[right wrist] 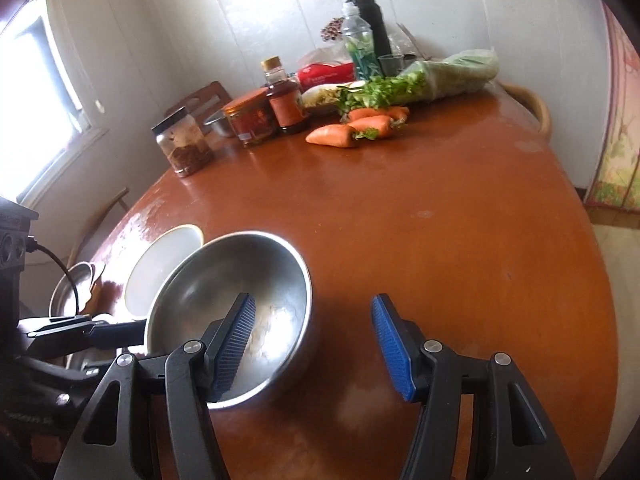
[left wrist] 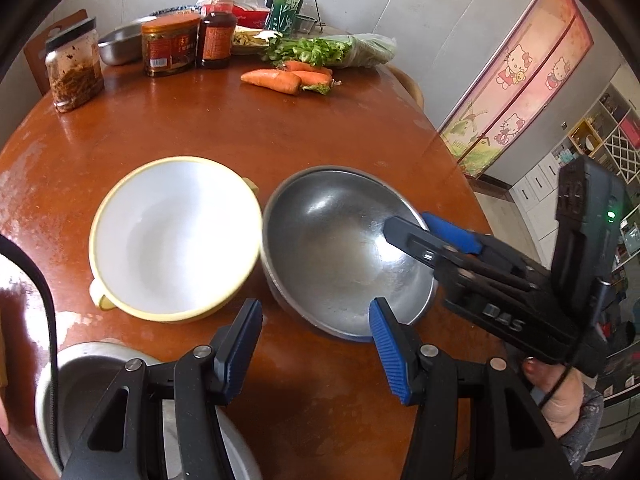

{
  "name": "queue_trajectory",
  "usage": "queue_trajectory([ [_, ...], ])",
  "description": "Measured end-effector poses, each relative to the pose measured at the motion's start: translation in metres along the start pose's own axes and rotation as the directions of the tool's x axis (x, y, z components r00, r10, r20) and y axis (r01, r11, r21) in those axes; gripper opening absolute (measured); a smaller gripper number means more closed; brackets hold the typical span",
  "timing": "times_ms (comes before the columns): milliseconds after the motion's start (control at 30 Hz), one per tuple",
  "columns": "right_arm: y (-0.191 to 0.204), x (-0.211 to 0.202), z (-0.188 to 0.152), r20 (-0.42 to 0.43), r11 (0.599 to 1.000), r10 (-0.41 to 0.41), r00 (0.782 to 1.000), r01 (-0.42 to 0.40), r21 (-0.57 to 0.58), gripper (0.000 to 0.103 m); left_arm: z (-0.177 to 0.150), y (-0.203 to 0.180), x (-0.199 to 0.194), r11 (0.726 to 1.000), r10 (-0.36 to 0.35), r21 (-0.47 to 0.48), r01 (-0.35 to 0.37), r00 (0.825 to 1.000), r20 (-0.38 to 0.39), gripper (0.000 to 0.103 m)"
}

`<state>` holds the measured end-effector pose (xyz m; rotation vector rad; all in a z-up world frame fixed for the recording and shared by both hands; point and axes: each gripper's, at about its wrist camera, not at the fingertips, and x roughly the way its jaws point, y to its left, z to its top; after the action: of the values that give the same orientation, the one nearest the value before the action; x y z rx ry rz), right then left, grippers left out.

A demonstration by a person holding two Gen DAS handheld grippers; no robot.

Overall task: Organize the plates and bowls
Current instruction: 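Lift the steel mixing bowl and lower it into the steel basin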

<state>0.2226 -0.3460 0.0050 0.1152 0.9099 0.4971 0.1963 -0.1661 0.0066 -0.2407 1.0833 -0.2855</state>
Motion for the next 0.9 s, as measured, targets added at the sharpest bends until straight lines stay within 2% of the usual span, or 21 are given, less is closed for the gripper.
queue_trajectory([
  [33, 0.0, 0.005, 0.001, -0.019, 1.0, 0.002, 1.0, -0.002, 0.0, 0.048, 0.0, 0.0, 0.001, 1.0, -0.006, -0.003, 0.006, 1.0, -0.002, 0.055],
  [200, 0.008, 0.012, 0.0, -0.028, 0.999, 0.01, 1.0, -0.011, -0.049, 0.036, 0.003, -0.001, 0.007, 1.0, -0.006, -0.005, 0.006, 1.0, -0.002, 0.051],
  [333, 0.021, 0.009, -0.003, -0.026, 0.993, -0.036, 0.999, 0.033, -0.109, 0.036, 0.002, 0.0, 0.008, 1.0, -0.009, -0.006, 0.009, 1.0, -0.001, 0.05],
  [633, 0.032, -0.005, -0.006, -0.021, 0.995, -0.048, 0.999, 0.046, -0.083, 0.038, 0.0, 0.002, -0.01, 1.0, -0.01, 0.002, 0.009, 0.999, 0.036, 0.05],
  [900, 0.058, -0.025, -0.004, 0.015, 0.993, -0.04, 0.999, 0.042, -0.113, 0.038, -0.01, 0.01, -0.036, 1.0, -0.014, -0.004, 0.014, 0.997, 0.074, 0.05],
])
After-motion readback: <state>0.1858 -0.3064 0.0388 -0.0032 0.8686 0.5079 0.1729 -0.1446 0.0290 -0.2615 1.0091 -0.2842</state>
